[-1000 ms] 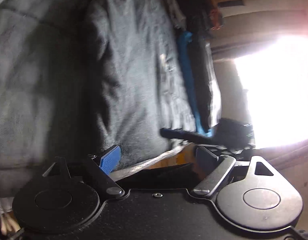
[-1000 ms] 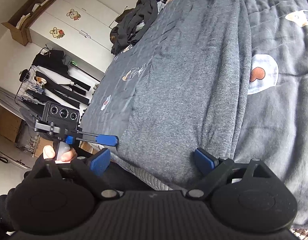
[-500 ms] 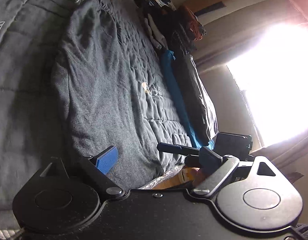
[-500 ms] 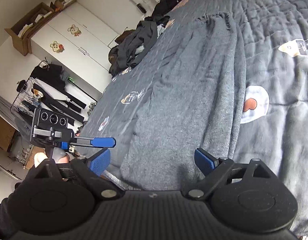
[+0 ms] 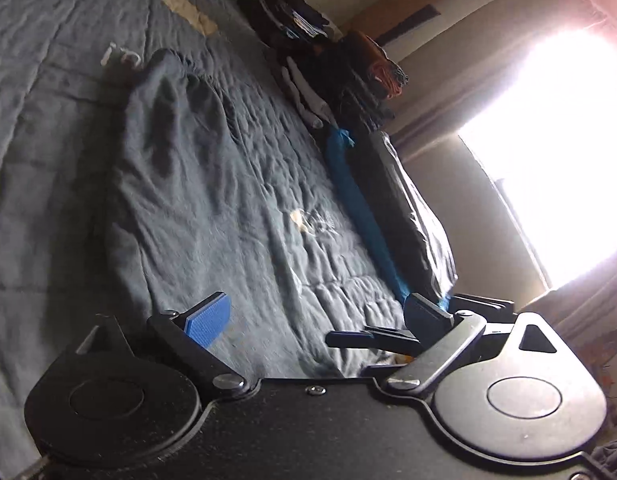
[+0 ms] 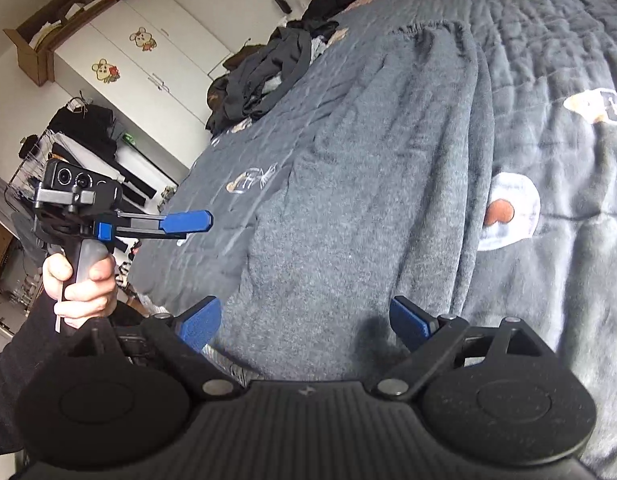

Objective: Fold clothes

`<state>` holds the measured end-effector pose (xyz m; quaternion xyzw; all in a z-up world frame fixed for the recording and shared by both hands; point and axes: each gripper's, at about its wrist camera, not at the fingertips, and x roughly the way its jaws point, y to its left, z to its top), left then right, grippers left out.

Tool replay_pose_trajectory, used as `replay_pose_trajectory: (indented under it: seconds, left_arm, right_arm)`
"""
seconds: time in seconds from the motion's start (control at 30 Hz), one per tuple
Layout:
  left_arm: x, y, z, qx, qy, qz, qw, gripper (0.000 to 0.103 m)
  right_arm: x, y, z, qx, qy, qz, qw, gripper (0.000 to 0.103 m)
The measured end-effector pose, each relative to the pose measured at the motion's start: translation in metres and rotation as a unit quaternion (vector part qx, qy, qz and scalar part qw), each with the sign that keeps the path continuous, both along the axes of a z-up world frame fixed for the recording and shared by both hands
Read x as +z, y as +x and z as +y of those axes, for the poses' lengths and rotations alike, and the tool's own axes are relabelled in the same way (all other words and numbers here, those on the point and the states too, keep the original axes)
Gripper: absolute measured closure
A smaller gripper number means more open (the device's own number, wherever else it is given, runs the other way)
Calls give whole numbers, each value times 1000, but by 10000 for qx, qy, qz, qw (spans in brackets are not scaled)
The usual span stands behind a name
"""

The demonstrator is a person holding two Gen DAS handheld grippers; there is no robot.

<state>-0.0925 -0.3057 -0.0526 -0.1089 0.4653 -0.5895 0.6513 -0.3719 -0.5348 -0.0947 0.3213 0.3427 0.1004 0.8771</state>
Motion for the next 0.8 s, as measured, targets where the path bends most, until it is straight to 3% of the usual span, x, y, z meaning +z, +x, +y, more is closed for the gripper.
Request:
replay_pose_trajectory:
  seconds: [0.17, 0.33, 0.53, 0.8]
  left_arm:
    - [-8, 24, -20, 709, 537, -730, 9934, 10]
    - [-15, 32, -47, 1159, 1062, -1460, 9767, 10]
    - [-11, 14, -65, 1053, 1439, -2176, 9596, 10]
    - [-12, 1, -63, 917, 1532, -2429, 9535, 9]
  right_arm:
    - [11, -3, -4, -620, -485, -235, 9966, 12]
    - [10, 7, 1, -871, -821, -86, 9928, 12]
    - [21, 27, 14, -993, -1230, -106, 9874, 12]
    - [29, 49, 18, -1534, -1689, 38, 9736, 12]
